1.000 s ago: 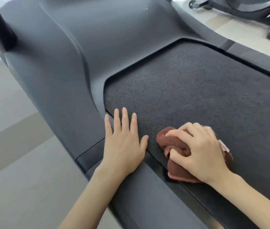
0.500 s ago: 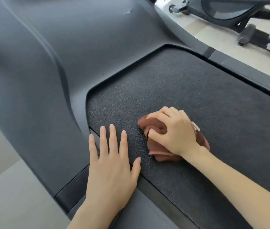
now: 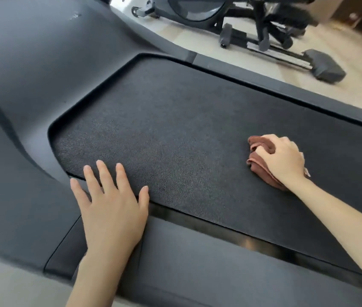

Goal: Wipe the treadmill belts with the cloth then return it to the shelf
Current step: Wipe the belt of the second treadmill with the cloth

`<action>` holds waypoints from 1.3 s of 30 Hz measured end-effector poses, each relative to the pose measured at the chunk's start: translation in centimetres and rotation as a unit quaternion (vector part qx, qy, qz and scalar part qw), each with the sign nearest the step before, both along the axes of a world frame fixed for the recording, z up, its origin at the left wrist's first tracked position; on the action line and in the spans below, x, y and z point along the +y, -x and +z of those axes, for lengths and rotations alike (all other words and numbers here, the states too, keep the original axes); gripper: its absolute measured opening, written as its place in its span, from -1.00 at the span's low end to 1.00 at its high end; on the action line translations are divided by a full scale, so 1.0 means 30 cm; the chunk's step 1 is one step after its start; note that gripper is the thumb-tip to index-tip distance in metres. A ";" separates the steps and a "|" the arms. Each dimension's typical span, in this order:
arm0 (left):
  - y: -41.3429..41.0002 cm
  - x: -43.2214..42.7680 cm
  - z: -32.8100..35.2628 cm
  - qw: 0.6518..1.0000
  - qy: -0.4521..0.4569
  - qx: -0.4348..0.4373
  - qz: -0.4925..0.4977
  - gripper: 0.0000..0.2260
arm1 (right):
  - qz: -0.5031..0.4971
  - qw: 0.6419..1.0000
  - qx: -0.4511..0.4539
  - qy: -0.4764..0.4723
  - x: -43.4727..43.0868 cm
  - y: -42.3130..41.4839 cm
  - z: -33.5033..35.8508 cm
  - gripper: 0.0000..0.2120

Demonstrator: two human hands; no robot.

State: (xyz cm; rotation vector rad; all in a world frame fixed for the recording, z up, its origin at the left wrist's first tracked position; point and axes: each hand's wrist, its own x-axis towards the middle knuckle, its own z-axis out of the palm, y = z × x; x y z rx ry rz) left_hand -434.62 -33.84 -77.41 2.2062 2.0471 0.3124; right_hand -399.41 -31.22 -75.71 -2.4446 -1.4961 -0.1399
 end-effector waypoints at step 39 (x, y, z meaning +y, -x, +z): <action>-0.943 -0.919 0.115 0.741 0.008 0.005 -0.672 -0.58 | -0.297 0.953 0.063 0.006 -1.729 -0.049 0.162 -0.57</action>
